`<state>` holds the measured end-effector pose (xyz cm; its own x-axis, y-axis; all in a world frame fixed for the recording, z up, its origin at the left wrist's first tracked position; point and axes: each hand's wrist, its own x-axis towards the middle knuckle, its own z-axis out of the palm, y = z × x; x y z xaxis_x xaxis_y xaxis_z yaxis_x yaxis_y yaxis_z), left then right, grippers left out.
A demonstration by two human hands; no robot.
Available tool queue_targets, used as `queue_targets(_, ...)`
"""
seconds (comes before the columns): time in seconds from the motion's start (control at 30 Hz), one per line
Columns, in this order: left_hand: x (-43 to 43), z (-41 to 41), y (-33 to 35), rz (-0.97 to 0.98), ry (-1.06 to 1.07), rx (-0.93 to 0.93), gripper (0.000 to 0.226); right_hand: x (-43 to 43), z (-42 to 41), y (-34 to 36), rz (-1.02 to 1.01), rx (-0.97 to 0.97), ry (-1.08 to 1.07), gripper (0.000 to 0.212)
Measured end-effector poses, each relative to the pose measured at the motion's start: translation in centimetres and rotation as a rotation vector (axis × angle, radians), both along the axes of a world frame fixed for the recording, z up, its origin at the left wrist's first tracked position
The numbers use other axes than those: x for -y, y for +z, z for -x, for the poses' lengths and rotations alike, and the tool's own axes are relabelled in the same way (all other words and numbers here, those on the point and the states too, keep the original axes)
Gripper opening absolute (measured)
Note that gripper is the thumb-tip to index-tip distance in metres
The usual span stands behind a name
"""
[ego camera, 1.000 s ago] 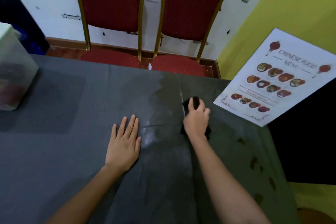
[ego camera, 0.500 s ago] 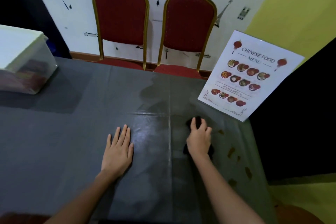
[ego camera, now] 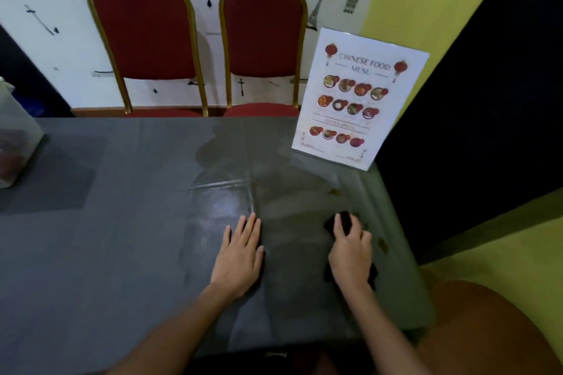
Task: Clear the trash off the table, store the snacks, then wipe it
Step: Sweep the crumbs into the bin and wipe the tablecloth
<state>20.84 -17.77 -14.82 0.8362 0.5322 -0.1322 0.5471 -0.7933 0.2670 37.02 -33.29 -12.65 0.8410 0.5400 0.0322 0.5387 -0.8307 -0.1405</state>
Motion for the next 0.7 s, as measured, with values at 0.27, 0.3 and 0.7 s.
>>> queue_targets(0.27,2.7,-4.2,-0.5,-0.022,-0.136,-0.046,0.059,7.1,3.7,-1.0,0.01,0.032,0.185,0.061)
queue_targets(0.3,2.9,-4.3,-0.6,-0.032,-0.142,-0.058,0.059,8.6,1.8,-0.7,0.042,0.037,0.048,0.062)
queue_targets(0.7,3.0,-4.1,-1.2,-0.052,-0.13,-0.058,0.065,6.1,5.6,-0.9,-0.05,0.026,0.219,0.054)
